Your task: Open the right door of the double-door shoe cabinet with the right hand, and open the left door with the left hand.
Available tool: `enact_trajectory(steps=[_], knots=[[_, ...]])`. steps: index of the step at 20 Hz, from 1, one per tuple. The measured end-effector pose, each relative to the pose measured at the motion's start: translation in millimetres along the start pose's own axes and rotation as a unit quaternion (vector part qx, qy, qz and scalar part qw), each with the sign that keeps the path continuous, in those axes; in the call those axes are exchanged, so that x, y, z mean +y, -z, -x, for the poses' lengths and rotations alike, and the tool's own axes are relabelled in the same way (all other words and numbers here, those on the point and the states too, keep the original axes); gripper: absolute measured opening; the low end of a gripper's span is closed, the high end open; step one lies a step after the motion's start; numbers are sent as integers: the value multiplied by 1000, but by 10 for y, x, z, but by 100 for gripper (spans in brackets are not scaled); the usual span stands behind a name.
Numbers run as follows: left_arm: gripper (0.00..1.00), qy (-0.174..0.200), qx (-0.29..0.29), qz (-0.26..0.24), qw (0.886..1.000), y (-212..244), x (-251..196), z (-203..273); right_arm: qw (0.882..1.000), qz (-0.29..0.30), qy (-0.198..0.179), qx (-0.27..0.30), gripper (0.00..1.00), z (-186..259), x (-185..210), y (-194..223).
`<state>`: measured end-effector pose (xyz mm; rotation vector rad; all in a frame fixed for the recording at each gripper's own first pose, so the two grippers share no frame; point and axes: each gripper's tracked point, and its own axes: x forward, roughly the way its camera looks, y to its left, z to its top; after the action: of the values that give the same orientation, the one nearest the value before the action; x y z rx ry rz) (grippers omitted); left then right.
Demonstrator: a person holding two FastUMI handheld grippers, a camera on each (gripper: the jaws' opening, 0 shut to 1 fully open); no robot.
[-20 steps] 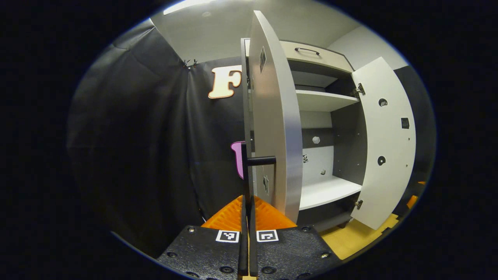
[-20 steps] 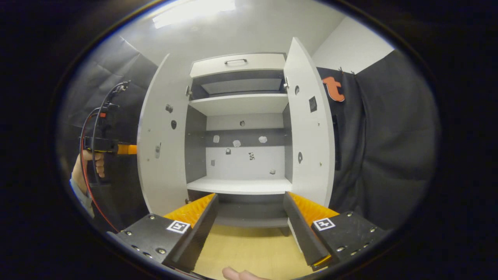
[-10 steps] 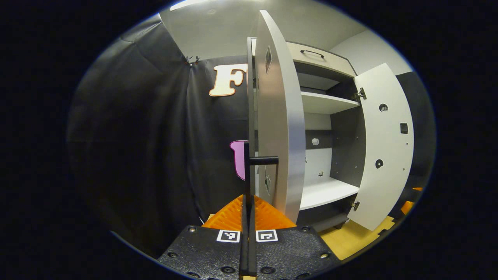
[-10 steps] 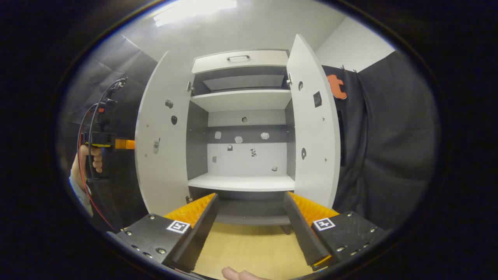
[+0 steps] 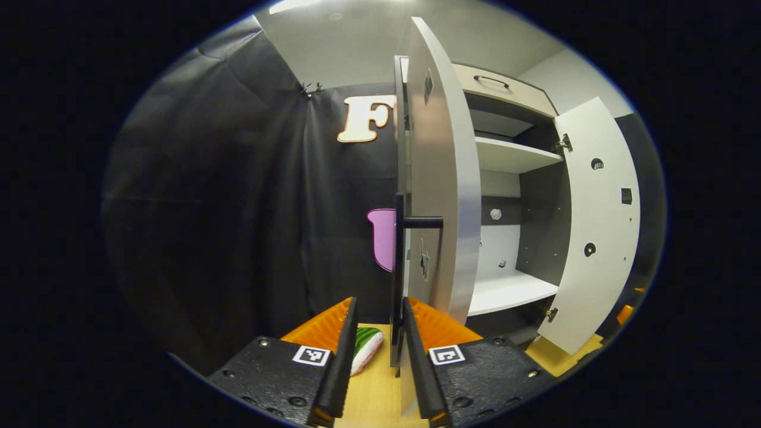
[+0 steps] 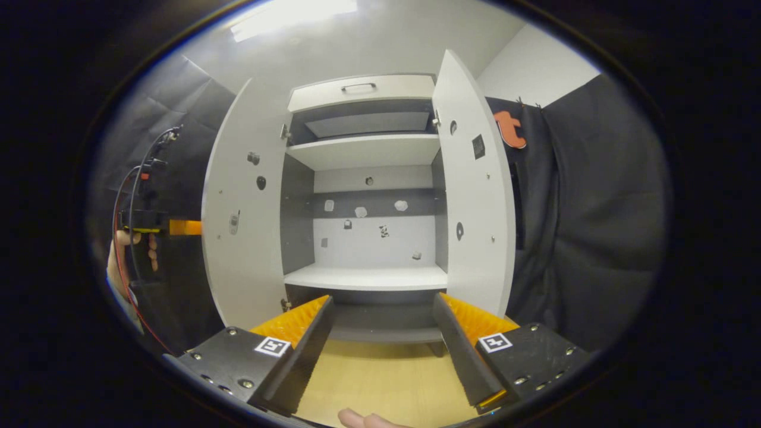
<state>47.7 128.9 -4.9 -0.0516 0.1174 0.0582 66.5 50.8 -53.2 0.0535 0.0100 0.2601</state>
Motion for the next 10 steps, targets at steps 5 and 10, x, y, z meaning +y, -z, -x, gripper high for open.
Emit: enact_trajectory(steps=[5,10], knots=[[89,8,7,-8,1000,139,-57,284,1000,-4,7,5,95,-16,-37,24],[93,-7,2,-2,1000,183,-158,599,1000,-10,14,1,99,6,-103,23]])
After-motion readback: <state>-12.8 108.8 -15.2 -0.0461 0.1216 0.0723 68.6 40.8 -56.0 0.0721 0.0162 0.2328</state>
